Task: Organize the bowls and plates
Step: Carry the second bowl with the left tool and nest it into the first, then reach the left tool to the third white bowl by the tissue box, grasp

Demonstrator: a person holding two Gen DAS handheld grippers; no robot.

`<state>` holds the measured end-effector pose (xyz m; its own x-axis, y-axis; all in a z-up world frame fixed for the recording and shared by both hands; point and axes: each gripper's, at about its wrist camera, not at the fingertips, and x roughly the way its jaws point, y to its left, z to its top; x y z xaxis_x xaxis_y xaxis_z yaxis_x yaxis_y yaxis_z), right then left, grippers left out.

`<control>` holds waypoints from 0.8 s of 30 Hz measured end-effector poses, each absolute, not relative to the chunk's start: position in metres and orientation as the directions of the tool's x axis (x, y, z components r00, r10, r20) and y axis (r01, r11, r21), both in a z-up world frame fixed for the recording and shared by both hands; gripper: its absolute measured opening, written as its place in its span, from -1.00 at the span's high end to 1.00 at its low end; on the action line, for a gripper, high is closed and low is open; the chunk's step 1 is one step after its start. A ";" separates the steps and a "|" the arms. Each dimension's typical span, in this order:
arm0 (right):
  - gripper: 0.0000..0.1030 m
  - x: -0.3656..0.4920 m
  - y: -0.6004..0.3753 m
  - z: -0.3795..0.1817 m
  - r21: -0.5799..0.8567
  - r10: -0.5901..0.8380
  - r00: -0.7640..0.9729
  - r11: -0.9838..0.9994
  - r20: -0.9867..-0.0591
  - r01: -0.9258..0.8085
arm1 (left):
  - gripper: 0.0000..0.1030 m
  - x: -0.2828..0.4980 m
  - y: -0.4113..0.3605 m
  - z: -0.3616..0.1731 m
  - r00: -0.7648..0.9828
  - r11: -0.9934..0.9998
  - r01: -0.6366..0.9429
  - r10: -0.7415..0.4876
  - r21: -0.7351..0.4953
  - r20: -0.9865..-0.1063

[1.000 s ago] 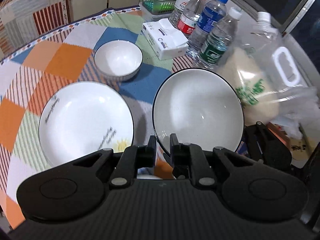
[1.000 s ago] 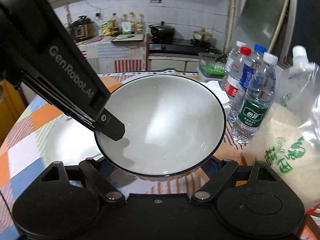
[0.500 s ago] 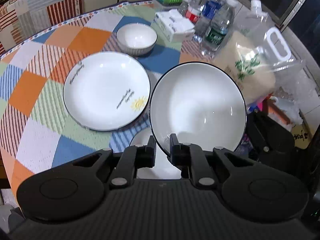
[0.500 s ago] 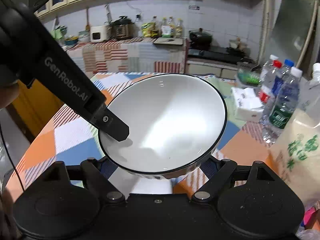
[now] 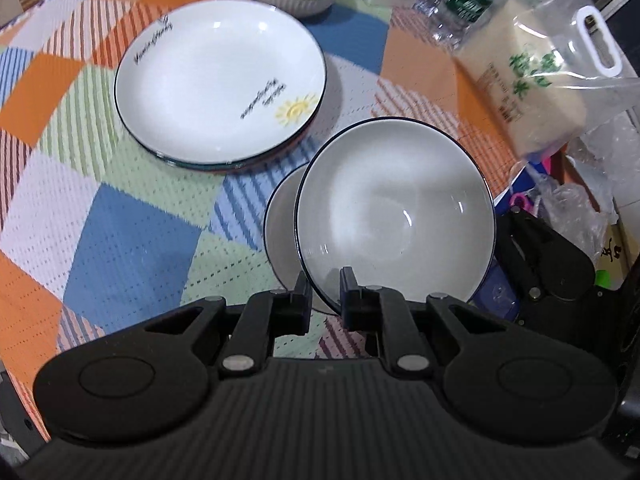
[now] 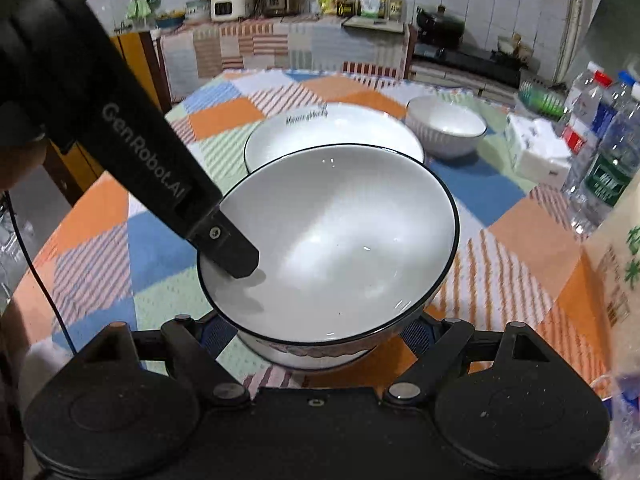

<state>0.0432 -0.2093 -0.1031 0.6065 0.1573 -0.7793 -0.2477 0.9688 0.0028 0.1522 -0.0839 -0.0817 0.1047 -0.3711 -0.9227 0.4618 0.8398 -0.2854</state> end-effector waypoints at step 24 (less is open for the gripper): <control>-0.87 0.042 -0.199 -0.096 -0.103 0.116 0.588 0.940 -0.800 -0.326 | 0.59 0.158 -0.085 -0.097 0.137 0.861 0.463 -0.304 -0.210 -0.943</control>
<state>0.0421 -0.1987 -0.0960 0.5884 0.1162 -0.8002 -0.3261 0.9397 -0.1033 0.1579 -0.0846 -0.0971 0.1373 -0.3040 -0.9427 0.4635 0.8608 -0.2101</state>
